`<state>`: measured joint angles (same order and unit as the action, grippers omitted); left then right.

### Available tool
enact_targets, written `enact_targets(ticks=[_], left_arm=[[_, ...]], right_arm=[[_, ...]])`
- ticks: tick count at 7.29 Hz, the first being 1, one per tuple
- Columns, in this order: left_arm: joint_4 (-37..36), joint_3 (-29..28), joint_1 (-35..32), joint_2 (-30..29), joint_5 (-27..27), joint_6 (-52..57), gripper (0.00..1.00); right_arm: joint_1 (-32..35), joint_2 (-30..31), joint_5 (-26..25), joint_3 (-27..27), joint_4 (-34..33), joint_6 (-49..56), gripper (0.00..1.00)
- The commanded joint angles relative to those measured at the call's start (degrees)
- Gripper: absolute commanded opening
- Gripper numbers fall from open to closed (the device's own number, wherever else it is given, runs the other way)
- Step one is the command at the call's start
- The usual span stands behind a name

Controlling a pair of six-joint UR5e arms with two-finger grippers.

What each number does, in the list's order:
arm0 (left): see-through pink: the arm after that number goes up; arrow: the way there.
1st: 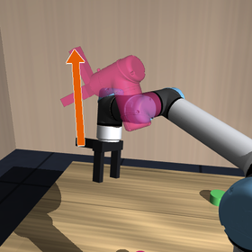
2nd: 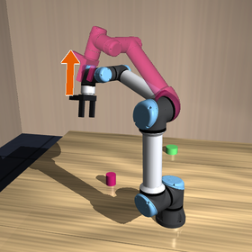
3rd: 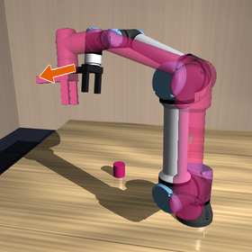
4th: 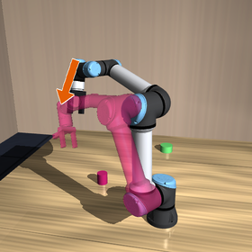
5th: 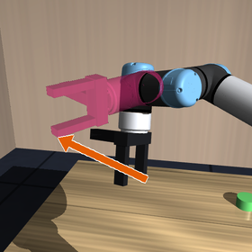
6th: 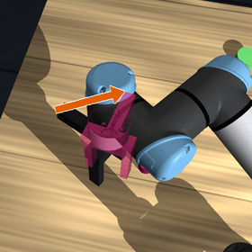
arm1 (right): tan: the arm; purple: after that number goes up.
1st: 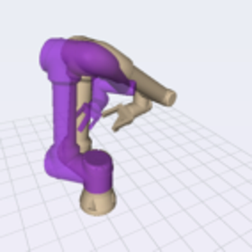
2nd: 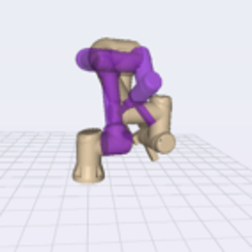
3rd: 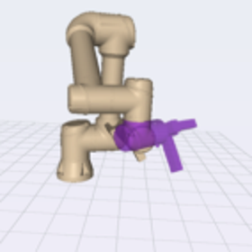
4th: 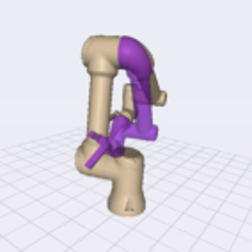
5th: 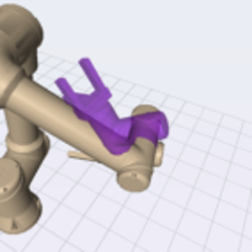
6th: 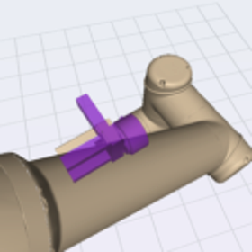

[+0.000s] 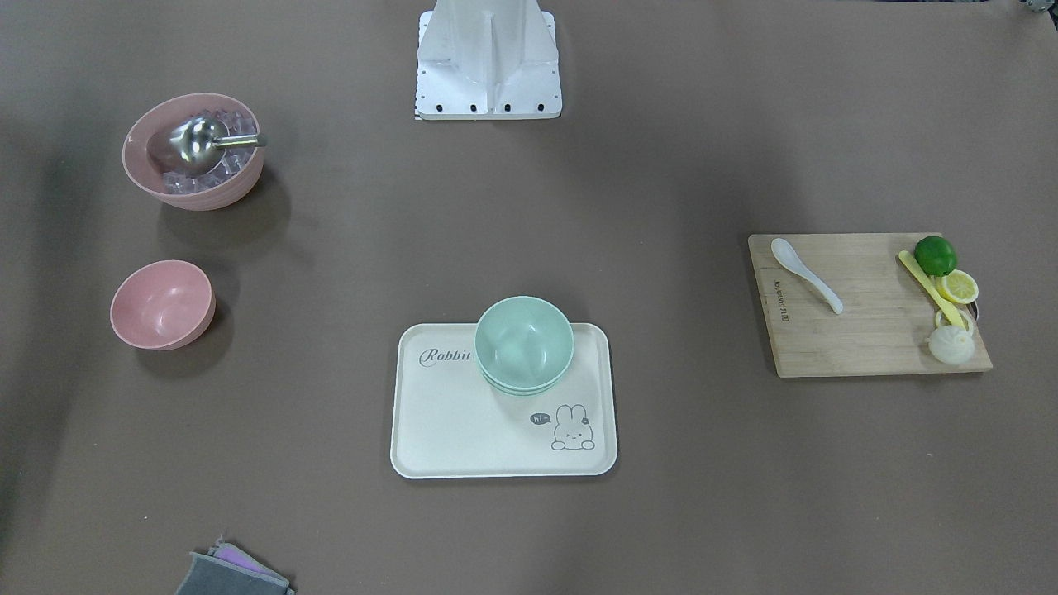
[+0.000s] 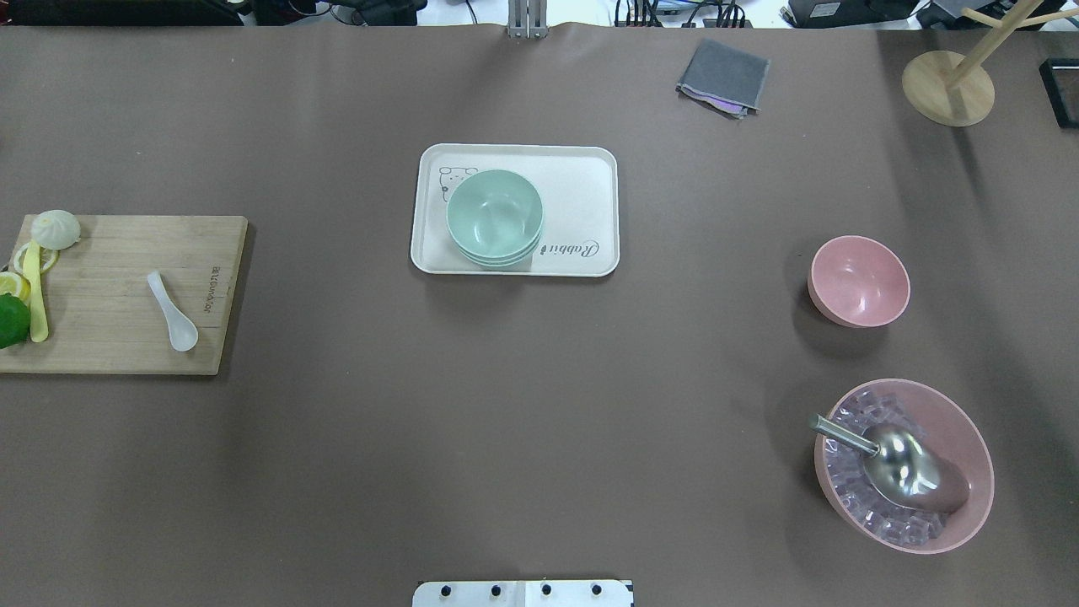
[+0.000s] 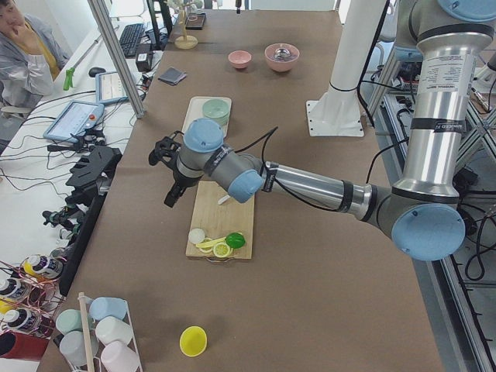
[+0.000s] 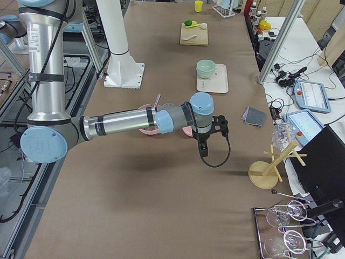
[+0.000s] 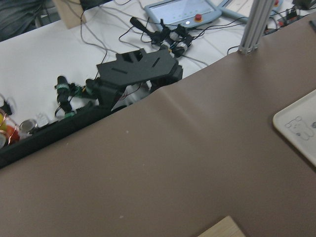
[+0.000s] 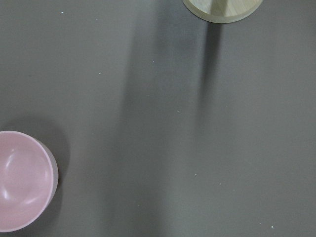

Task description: Stack pink bowl on green and place spoon

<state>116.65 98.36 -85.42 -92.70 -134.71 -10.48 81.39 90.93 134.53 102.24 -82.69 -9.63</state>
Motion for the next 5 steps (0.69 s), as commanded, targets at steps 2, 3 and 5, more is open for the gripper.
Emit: enact_targets(ticks=[2, 3, 5], left_arm=[[-14.99, 1.47, -0.01, 0.86, -2.74, 0.19, 0.98], [-15.57, 2.18, 0.08, 1.38, -3.36, 0.37, 0.98], [-19.85, 2.71, 0.17, 1.65, -2.85, 0.28, 0.98]], right_arm=[[0.00, 0.30, -0.50, -1.78, 0.16, 0.58, 1.00], [0.00, 0.39, -0.50, -1.78, 0.16, 0.58, 1.00], [0.00, 0.39, -0.50, -2.30, 0.16, 0.41, 1.00]])
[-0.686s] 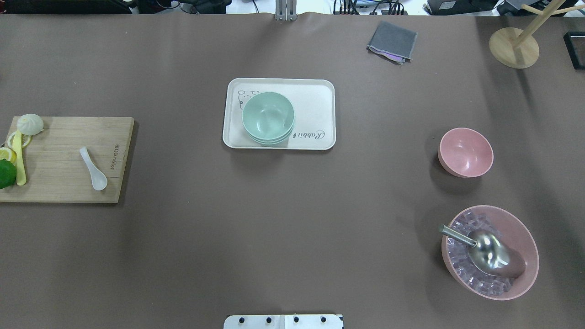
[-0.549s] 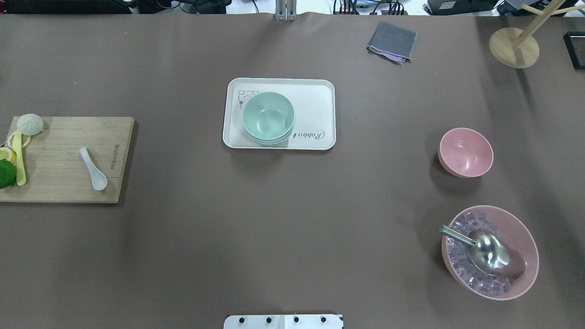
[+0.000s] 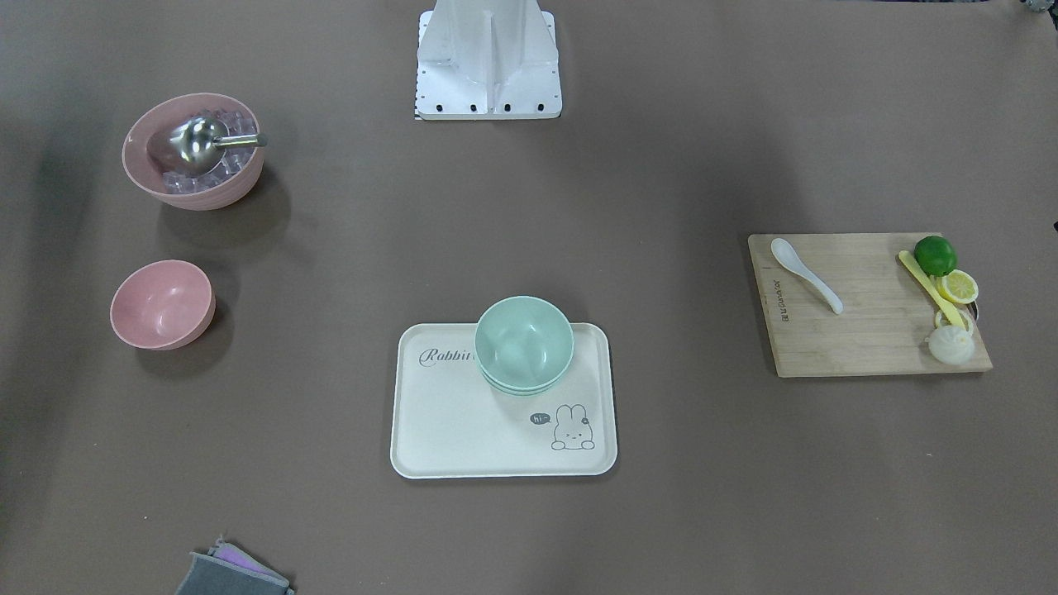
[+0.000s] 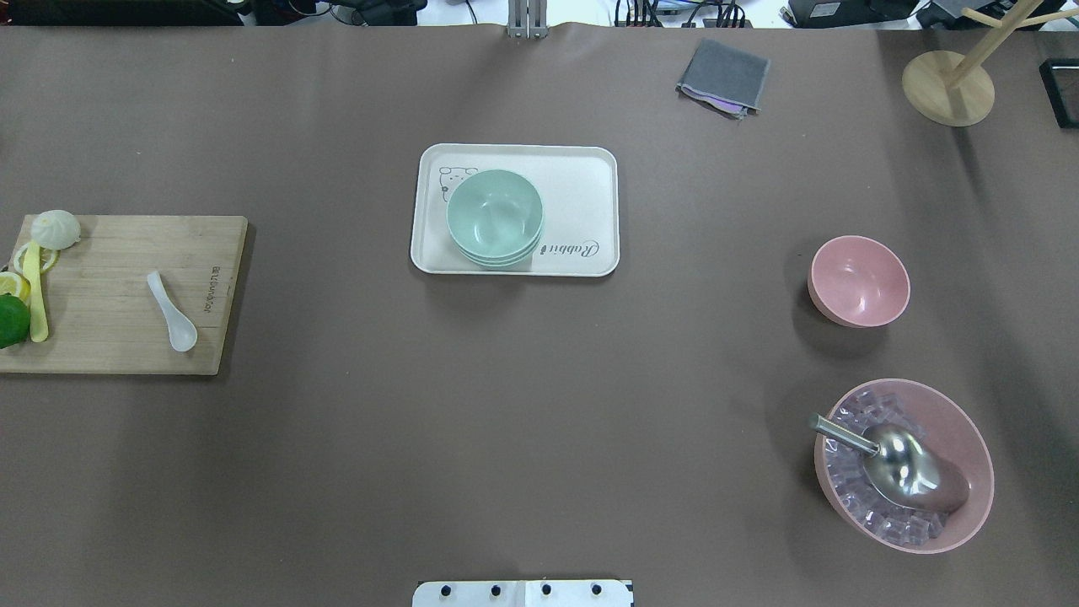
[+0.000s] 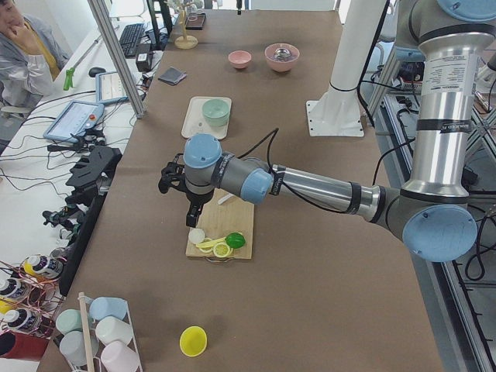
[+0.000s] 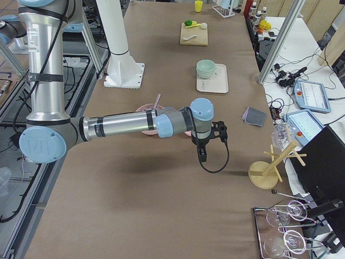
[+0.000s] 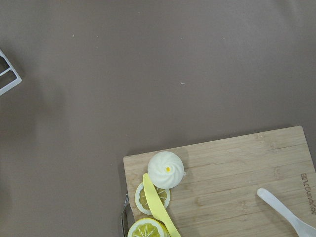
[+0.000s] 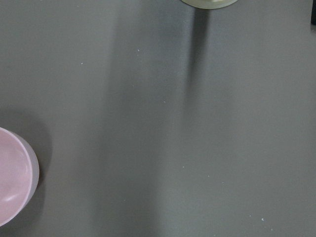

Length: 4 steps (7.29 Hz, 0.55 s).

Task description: Stack pink bowl on green and place spoon

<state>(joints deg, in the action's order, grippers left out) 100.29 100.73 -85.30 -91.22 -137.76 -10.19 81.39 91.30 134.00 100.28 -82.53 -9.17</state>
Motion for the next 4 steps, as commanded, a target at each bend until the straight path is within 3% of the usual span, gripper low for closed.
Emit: enact_targets(ticks=[1, 3, 4], left_arm=[[-6.57, -0.09, 0.22, 0.17, 0.56, 0.00, 0.98], [-8.95, 2.35, -0.04, 0.26, -1.45, -0.88, 0.98], [-13.84, 3.85, 0.05, -0.53, -1.63, -0.88, 0.98]], right_arm=[[0.00, 0.02, -0.05, -0.53, 0.00, -0.06, 1.00], [-0.17, -0.15, -0.14, -1.05, 0.09, -0.59, 1.00], [-1.13, -0.59, -0.23, -1.32, 0.09, -1.55, 1.00]])
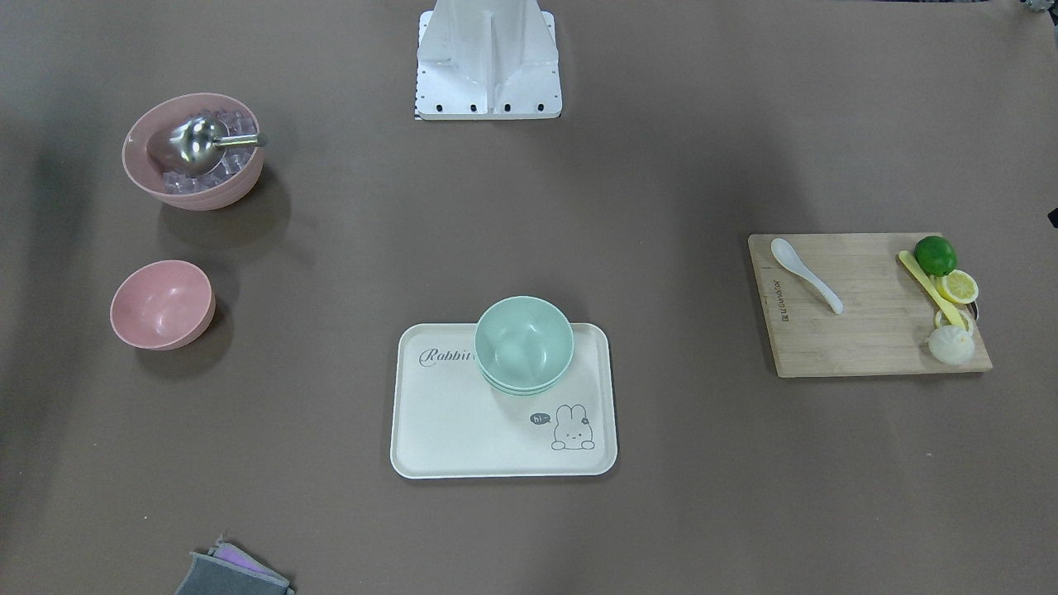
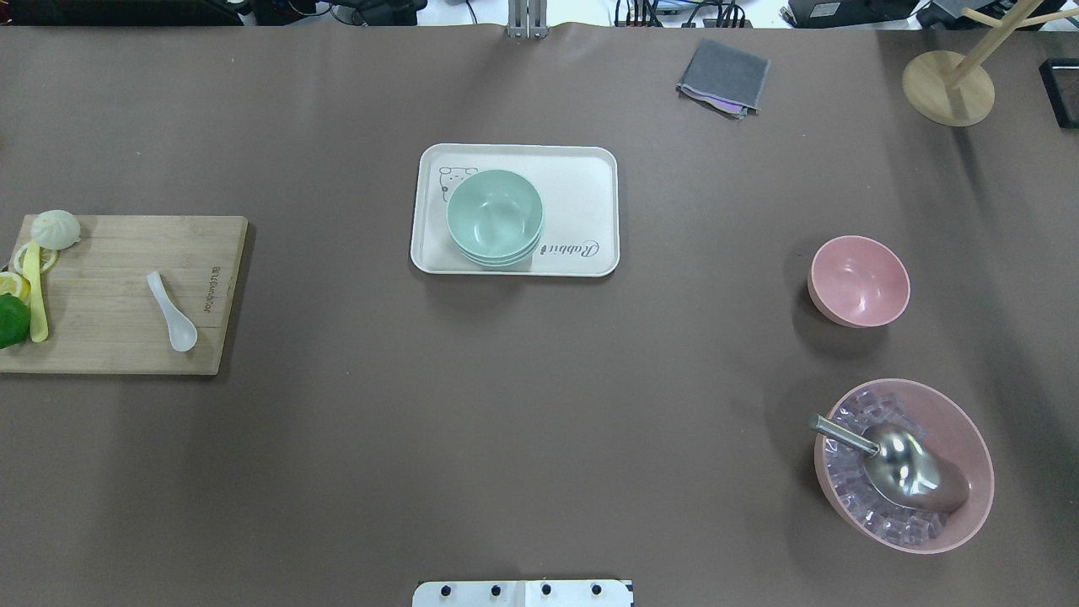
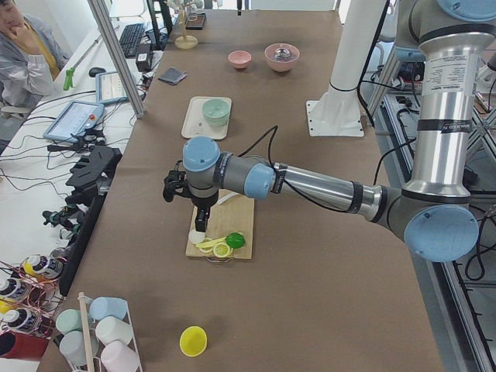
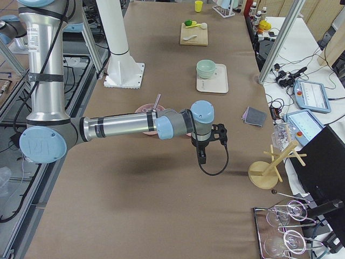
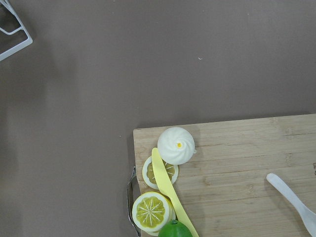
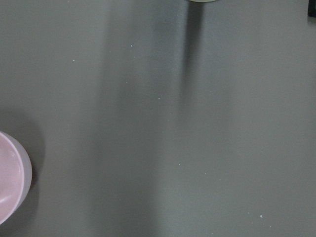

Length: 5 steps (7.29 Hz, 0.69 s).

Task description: Stack pink bowl on green and place spoon

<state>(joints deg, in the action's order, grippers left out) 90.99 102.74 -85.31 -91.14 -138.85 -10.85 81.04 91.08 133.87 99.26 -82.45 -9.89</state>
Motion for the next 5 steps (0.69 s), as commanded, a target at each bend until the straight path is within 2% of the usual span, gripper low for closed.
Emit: enact_targets(ticks=[1, 3, 5], left_arm=[[-5.29, 2.80, 0.14, -0.62, -0.46, -0.23, 0.98], [-5.12, 3.42, 0.23, -0.62, -0.64, -1.27, 0.98], [-4.95, 3.52, 0.32, -0.53, -0.81, -2.69, 0.98]], right_arm=[[-2.53, -0.72, -0.10, -0.12, 0.97, -5.19, 1.00], [-8.58, -0.73, -0.45, -0.29, 8.76, -18.43, 1.00], [-15.01, -0.73, -3.26, -0.30, 14.67, -29.62, 1.00]])
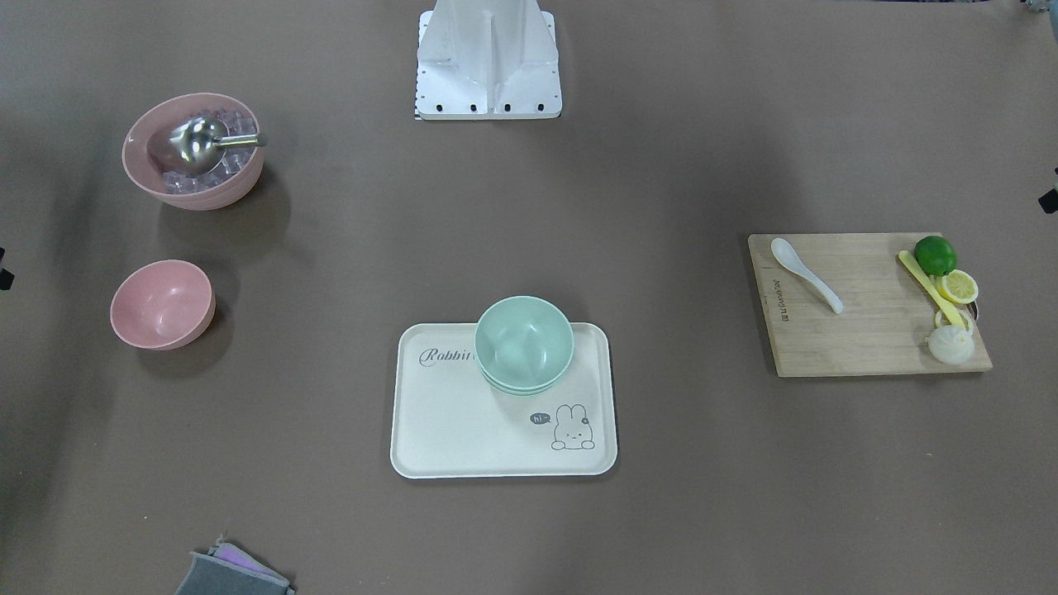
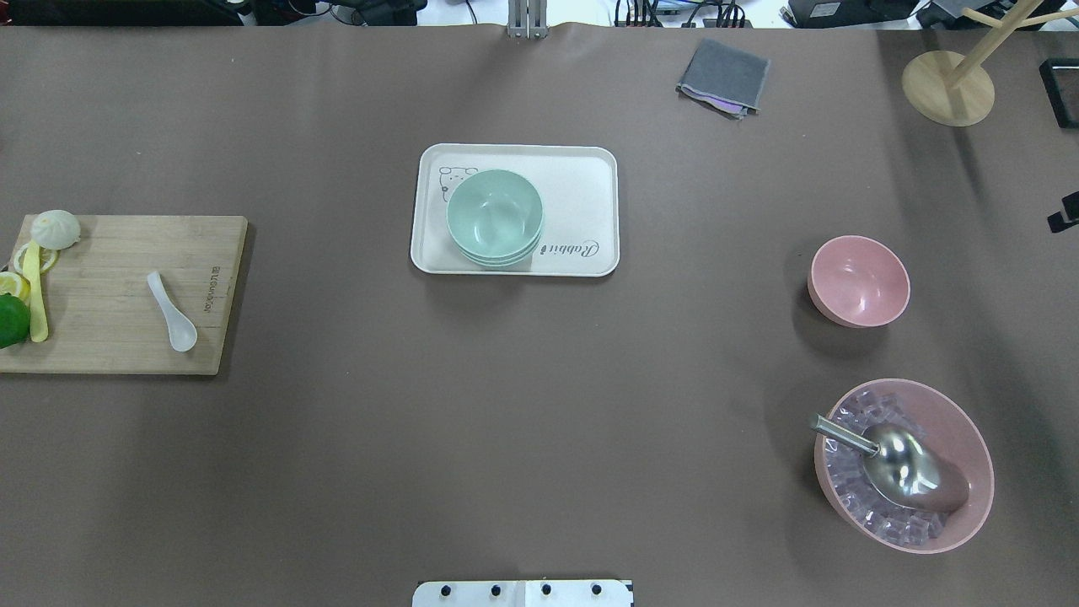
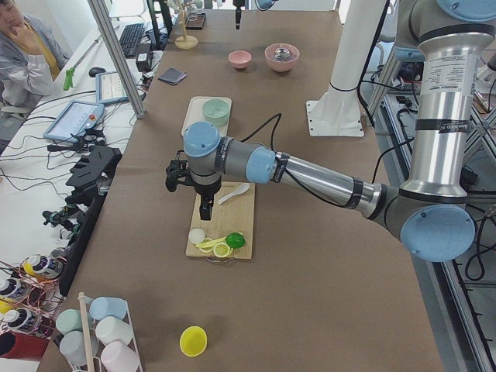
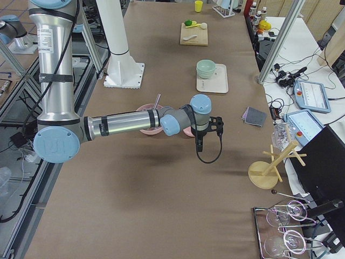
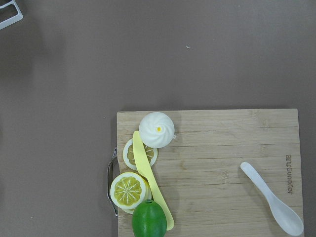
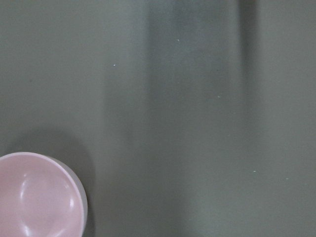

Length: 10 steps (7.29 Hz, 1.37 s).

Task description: Stack pink bowl on green and place spoon

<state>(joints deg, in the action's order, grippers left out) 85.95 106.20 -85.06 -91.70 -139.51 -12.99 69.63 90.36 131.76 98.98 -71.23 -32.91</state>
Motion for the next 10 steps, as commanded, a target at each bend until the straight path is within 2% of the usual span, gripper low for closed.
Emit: enact_targets(ticks=[1, 3, 6, 7, 9, 10], left_arm=[[0.09, 0.32, 0.07, 0.12, -0.15, -0.63, 0.98], [0.18, 1.11, 0.07, 0.03, -0.15, -0.63, 0.98], [0.09, 1.91, 0.07, 0.03, -0.06, -1.86, 0.98], [0.00, 2.43, 0.07, 0.03, -0.15, -2.04, 0.98], [-0.08, 3.83, 0.07, 0.21, -0.15, -3.97, 0.98], [-0.17, 3.75, 0.07, 0.29, -0.15, -4.06, 0.98]], right_arm=[[-5.10, -0.62, -1.33, -0.02, 3.82, -8.99, 1.00], [-8.18, -3.51, -3.96, -2.20, 3.73, -12.77, 1.00], [-10.82, -5.01, -4.15, -3.97, 3.73, -14.20, 0.99], [-12.22, -5.80, -4.15, -5.63, 3.73, -14.20, 0.95], [-13.63, -5.99, -4.23, -6.78, 3.73, -14.20, 0.67], [-13.64, -6.07, -3.97, -7.22, 3.73, -14.37, 0.16]])
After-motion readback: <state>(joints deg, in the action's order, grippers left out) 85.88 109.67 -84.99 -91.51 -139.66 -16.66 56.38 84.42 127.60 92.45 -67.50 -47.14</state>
